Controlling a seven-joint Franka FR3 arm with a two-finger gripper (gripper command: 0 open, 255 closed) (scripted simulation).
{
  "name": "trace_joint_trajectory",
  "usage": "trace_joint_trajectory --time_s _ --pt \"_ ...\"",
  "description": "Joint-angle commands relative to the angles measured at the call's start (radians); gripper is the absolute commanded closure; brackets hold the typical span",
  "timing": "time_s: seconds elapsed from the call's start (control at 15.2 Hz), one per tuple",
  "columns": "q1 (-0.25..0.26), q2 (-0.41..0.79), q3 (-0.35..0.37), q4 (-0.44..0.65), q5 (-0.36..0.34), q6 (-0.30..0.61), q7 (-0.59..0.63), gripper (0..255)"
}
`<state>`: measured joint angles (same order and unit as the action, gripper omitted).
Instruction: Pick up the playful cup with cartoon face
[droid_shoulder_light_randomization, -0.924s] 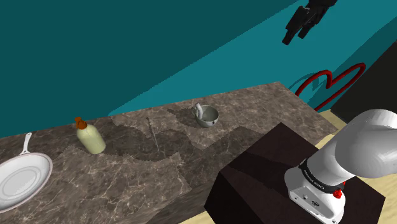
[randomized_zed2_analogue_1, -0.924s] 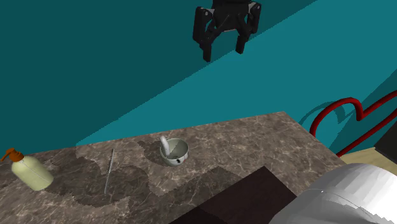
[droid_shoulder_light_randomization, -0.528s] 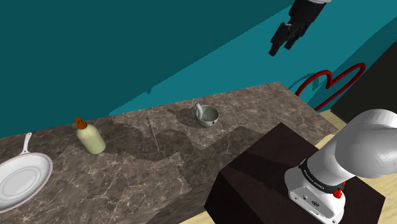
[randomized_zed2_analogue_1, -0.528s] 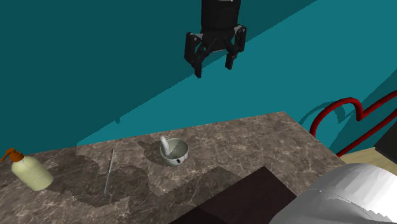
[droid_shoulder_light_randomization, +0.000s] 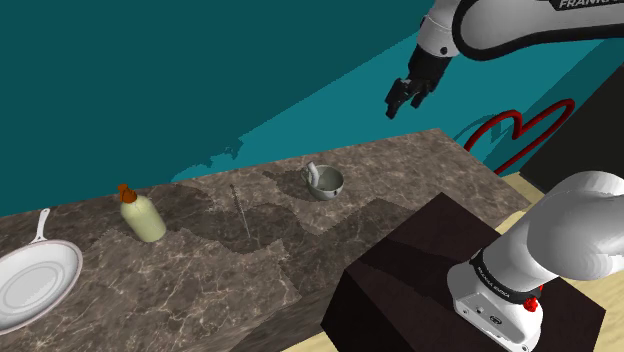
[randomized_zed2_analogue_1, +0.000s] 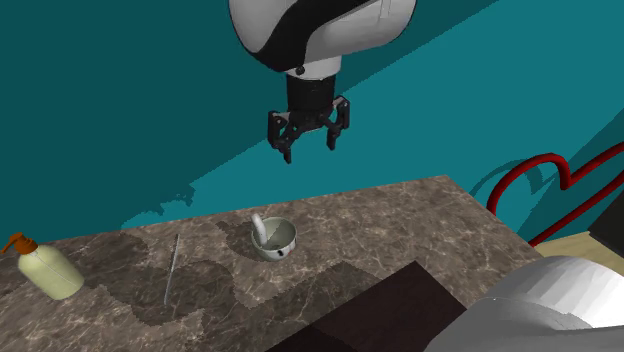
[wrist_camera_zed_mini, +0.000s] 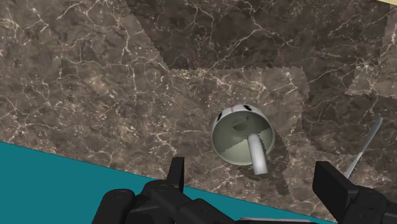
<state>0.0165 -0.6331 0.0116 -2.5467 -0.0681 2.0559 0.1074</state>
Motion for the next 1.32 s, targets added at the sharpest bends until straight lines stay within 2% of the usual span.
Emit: trace_joint_trajectory --time_s 0.0,0.66,0.92,1.25 --pt "0.001 0.06 0.012 -0.02 0.001 0.08 0.024 0" --pt "-0.008 0.414 0.077 -0.027 -0.035 0.429 0.16 0" --pt "-0.017 0.58 0.098 0.014 -0.088 0.546 0.237 0" --pt "-0.007 0.794 0.096 0.101 -0.19 0.66 0.358 0"
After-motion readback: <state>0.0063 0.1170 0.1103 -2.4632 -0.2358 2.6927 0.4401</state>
